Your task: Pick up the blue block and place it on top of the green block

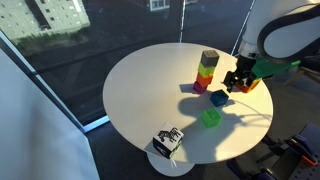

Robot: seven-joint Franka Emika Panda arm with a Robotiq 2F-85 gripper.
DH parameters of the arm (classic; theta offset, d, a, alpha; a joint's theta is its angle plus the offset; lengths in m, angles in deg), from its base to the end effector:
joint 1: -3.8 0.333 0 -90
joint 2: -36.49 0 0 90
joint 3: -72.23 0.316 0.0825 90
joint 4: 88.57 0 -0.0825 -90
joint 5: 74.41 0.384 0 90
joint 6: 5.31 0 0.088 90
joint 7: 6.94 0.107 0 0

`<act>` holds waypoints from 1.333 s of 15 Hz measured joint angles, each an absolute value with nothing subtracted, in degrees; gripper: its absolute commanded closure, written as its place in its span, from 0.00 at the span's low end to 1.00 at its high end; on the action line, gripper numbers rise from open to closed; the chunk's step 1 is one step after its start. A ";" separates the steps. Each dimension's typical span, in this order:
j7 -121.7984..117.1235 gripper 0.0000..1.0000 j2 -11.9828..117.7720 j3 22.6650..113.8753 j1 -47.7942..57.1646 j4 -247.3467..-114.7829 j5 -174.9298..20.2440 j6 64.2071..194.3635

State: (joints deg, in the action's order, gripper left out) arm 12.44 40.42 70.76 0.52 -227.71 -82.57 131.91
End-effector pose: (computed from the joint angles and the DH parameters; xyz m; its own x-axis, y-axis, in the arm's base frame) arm 0.4756 -0.0408 0.2699 0.9481 -0.3098 -0.0716 -0.3005 -0.9465 0.1175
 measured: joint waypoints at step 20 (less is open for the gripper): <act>14.39 0.34 52.19 67.83 5.97 -225.17 -82.57 145.97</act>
